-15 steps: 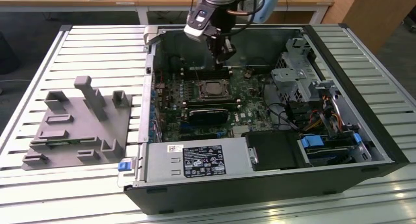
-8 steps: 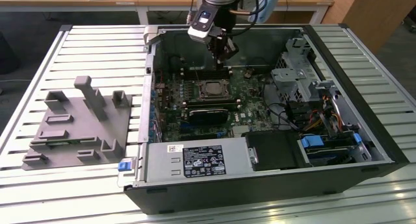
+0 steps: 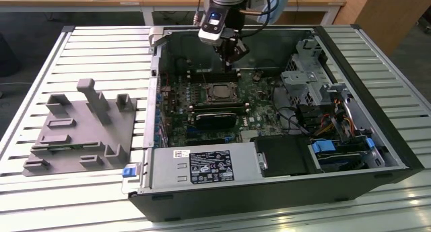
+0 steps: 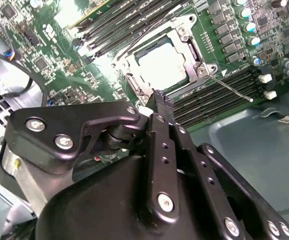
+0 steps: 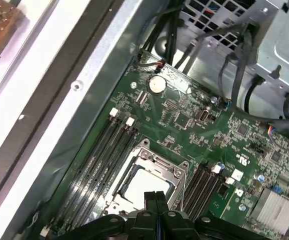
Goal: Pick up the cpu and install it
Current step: 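Install the first cpu locking lever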
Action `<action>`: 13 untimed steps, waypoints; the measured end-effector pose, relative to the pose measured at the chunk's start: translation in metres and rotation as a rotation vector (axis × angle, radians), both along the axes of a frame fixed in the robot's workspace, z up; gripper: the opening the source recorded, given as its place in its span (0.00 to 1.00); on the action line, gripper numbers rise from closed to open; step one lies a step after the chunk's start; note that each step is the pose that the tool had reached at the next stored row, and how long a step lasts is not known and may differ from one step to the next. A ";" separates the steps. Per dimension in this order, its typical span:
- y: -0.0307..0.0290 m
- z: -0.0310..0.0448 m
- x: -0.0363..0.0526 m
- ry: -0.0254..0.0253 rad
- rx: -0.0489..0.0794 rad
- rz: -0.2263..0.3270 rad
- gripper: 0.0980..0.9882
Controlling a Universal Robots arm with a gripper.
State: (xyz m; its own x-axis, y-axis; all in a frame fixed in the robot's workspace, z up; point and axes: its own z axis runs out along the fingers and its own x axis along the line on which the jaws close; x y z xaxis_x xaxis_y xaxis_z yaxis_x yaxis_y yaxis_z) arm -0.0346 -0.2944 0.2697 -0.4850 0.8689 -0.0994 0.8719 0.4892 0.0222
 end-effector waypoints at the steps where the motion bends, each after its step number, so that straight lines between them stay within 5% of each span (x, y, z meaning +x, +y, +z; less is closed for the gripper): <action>1: 0.0000 0.0000 0.0000 0.0000 0.000 0.006 0.01; 13: 0.0000 0.0000 0.0000 0.0000 0.000 0.077 0.01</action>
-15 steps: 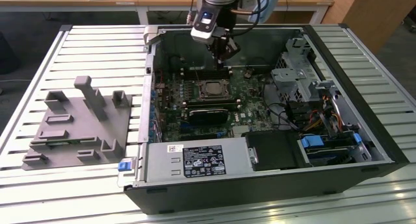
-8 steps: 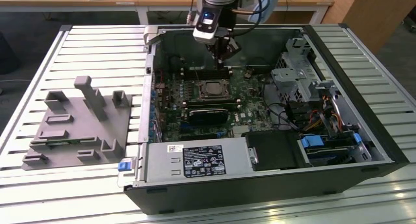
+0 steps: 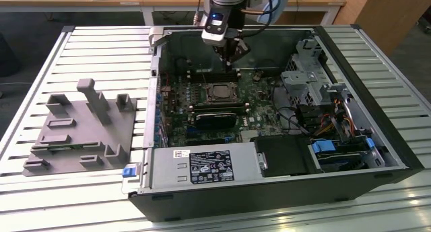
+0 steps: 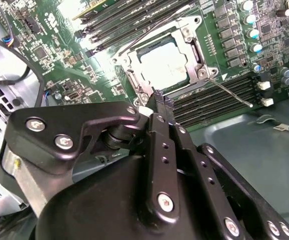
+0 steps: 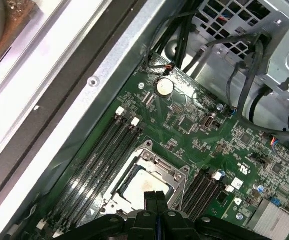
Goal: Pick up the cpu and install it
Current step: 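Install the first cpu locking lever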
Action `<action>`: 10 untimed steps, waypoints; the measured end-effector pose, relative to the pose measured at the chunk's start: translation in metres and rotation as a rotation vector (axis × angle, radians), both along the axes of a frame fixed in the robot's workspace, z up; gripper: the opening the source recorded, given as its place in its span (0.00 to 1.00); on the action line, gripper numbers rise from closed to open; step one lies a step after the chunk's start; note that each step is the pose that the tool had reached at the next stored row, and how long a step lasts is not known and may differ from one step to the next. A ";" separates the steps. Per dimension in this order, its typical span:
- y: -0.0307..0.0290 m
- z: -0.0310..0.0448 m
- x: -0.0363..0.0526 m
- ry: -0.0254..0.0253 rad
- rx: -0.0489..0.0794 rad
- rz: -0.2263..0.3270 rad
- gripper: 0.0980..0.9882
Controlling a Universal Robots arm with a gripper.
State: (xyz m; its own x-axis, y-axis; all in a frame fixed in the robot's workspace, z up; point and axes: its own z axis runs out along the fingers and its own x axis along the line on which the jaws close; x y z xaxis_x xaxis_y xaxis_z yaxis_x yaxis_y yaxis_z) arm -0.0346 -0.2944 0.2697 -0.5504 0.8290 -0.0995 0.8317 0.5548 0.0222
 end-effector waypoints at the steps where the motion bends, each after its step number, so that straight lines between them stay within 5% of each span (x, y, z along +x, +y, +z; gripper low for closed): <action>1: 0.0000 0.0000 0.0000 0.0000 0.000 0.005 0.01; 10: 0.0000 0.0000 0.0000 0.0000 0.000 0.051 0.01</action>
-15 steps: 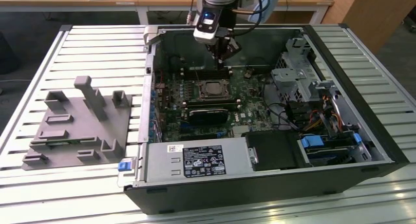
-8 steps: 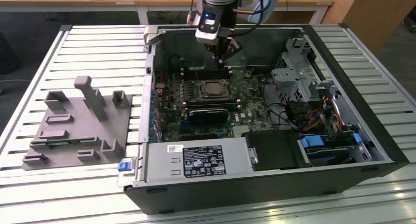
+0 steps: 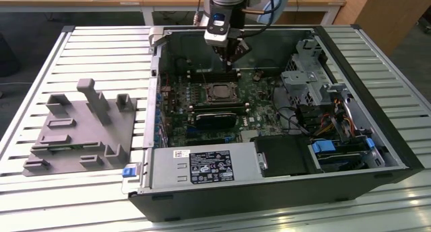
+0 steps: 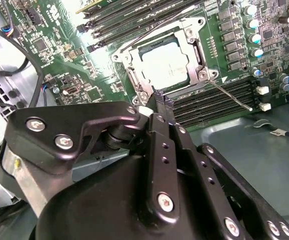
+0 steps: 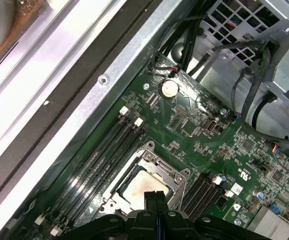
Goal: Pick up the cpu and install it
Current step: 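Install the first cpu locking lever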
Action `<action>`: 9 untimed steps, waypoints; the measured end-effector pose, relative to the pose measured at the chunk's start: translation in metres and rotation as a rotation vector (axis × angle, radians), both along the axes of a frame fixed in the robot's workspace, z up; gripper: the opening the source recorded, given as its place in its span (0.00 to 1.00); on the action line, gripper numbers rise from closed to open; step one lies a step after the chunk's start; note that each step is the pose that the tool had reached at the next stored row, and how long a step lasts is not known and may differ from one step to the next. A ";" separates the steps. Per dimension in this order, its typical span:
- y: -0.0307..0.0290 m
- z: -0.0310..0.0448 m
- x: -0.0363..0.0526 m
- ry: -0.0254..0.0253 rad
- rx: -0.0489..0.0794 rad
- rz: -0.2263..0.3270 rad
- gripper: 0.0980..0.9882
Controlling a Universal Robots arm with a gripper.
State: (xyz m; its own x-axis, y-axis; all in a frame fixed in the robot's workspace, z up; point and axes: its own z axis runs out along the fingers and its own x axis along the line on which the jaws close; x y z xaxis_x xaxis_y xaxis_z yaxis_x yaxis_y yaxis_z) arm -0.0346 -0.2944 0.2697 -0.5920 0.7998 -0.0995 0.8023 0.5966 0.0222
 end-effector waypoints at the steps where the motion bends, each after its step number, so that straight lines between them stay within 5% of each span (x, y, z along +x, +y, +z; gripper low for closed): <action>1: 0.0000 0.0000 0.0000 0.0000 0.000 0.005 0.01; 9: 0.0000 0.0000 0.0000 0.0000 0.000 0.047 0.01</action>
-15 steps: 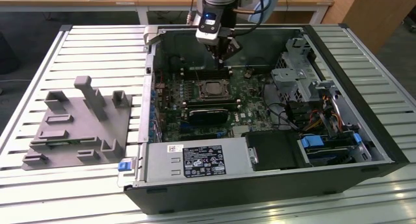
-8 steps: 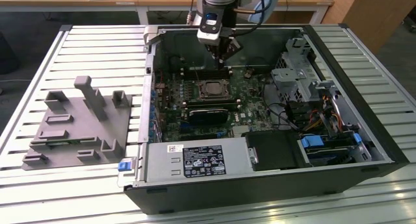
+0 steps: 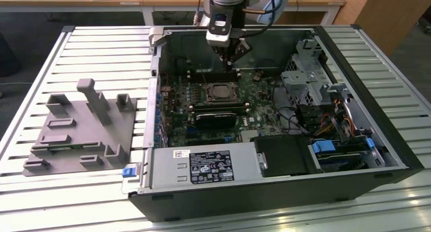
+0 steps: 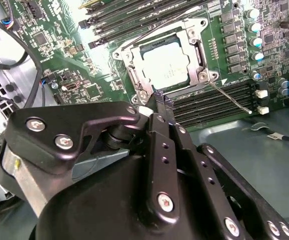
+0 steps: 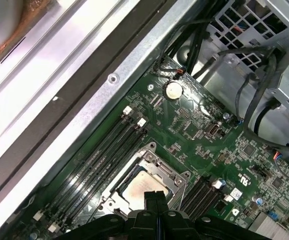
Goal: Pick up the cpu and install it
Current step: 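Install the first cpu locking lever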
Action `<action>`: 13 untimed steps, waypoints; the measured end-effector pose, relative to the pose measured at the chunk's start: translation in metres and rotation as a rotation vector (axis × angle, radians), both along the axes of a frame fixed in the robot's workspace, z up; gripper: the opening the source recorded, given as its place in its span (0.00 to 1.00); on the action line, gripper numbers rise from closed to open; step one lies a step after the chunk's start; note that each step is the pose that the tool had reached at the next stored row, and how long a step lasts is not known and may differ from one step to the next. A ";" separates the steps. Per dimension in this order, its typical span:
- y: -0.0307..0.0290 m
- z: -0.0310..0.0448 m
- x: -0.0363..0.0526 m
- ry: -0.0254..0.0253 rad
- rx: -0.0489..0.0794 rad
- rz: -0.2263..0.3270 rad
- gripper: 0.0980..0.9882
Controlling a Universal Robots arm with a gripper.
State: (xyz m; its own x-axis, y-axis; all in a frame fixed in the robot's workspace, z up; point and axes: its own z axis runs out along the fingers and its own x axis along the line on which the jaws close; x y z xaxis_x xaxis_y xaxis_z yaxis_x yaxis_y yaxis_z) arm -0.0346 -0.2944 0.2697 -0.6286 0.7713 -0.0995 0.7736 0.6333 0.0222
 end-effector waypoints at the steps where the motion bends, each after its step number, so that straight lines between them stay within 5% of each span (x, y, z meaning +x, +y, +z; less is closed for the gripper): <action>1: 0.0000 0.0000 0.0000 0.0000 0.000 0.005 0.01; 13: 0.0000 0.0000 0.0000 -0.0001 0.000 0.061 0.01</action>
State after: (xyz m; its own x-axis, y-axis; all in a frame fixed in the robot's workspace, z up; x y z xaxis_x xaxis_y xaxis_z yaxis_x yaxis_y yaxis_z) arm -0.0346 -0.2944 0.2697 -0.6747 0.7314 -0.0995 0.7333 0.6795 0.0223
